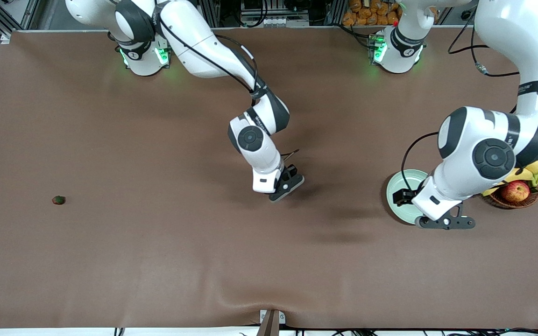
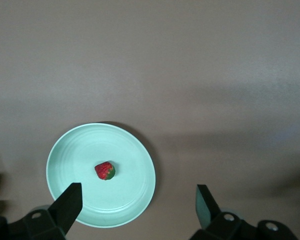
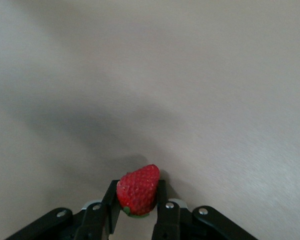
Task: Collect all strawberries into plate
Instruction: 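Carry the strawberry to mid-table while the left gripper approaches it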
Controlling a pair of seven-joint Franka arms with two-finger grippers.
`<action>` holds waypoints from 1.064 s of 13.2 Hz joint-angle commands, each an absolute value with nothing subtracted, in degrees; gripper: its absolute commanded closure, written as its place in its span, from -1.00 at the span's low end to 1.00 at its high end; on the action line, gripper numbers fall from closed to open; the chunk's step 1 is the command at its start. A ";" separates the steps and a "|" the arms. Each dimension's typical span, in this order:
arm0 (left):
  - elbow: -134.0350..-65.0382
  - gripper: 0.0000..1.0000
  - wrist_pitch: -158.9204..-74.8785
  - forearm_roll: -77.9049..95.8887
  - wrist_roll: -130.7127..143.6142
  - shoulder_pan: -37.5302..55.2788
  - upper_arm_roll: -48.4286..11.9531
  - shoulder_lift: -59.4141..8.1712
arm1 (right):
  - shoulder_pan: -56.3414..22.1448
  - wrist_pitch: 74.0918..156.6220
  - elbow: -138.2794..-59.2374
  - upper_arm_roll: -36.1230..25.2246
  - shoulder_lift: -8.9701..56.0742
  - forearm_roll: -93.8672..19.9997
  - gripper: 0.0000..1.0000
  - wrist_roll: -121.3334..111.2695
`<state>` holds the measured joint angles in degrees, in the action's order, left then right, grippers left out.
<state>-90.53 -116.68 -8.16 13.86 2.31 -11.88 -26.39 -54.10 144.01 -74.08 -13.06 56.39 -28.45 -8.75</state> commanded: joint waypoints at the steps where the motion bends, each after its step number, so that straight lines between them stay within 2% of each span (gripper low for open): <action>1: -90.44 -1.00 -119.08 -7.82 14.41 3.33 -11.95 -27.85 | -54.23 144.32 -68.30 -13.18 60.02 -27.42 1.00 -11.86; 2: -90.53 -1.00 -119.96 -7.65 14.41 3.86 -11.95 -28.21 | -54.32 144.32 -67.68 -13.18 60.38 -27.42 1.00 -12.30; 3: -90.61 -1.00 -120.67 -7.30 14.50 4.48 -11.95 -29.00 | -54.32 144.32 -67.59 -13.18 60.38 -27.42 0.30 -12.22; 4: -90.70 -1.00 -121.28 -6.77 14.68 4.83 -11.95 -29.87 | -54.32 144.40 -67.76 -13.18 60.21 -27.33 -0.99 -12.30; 9: -90.70 -1.00 -125.32 -6.42 23.96 9.65 -11.87 -33.48 | -53.71 143.70 -69.16 -14.58 55.56 -24.61 -1.00 -12.30; 11: -90.44 -1.00 -126.12 -6.42 28.81 11.94 -11.87 -34.71 | -53.61 143.53 -71.80 -17.12 52.57 -24.61 -1.00 -12.39; 14: -90.09 -1.00 -128.93 -6.42 37.76 16.42 -11.87 -37.34 | -53.61 138.01 -72.77 -20.81 48.88 -24.61 -1.00 -11.96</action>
<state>-90.80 -127.23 -7.25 33.14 13.90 -12.26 -35.51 -53.33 141.02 -69.14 -19.02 53.31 -25.51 -11.98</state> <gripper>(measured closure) 0.000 0.000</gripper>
